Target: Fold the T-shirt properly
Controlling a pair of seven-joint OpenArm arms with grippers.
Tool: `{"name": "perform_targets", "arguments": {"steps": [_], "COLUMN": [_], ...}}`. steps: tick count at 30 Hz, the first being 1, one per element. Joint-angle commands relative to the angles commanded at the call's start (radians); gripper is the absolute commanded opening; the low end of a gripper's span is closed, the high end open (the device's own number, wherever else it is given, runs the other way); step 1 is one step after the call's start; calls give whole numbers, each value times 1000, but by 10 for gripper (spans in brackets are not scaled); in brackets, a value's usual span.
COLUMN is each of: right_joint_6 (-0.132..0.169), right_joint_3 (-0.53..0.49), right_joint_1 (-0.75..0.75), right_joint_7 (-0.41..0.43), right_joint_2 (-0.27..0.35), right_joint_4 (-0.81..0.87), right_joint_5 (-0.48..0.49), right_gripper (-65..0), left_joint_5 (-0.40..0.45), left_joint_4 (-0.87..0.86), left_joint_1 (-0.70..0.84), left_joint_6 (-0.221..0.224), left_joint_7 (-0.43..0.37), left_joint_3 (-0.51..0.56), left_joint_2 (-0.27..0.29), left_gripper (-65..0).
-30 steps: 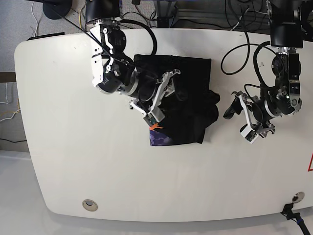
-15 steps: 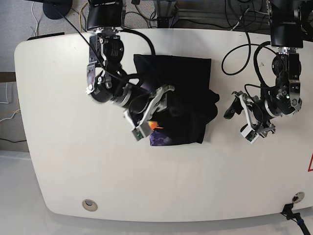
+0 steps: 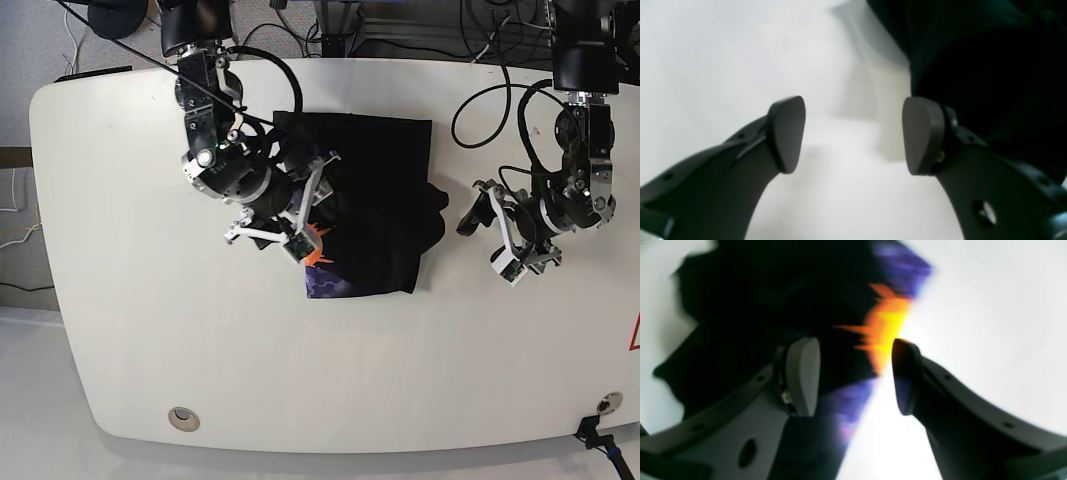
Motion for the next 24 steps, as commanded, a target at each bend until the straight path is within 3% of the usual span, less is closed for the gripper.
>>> {"name": "perform_targets", "arguments": {"steps": [5,14,18,20,24], "right_joint_6": [-2,2,2,2,0], "right_joint_3": [-117,-226,-233,-230,-135], "right_joint_1": [-46,-124,-132,-124,-78], "right_joint_7": [3,-3,-5,-5,-2], "right_joint_2": [-8,-129,-169,-172,-172], "right_joint_4": [15,35,37,37,34], "right_joint_5": [-55,-51,-35,31,107], "right_gripper": [-318,-318,-318,-318,-318], "left_joint_5": [-2,-2,-2,-3,-3], "left_joint_4": [0,2,2,2,3], "left_joint_1": [0,0,0,0,-2], "left_joint_6": [0,0,0,0,0], "left_joint_7": [0,0,0,0,0], "left_joint_3": [-2,-2,-2,-2,-2], "left_joint_2": [-2,-2,-3,-17,-21], "left_gripper": [-223,-223,-223,-223,-223]}}
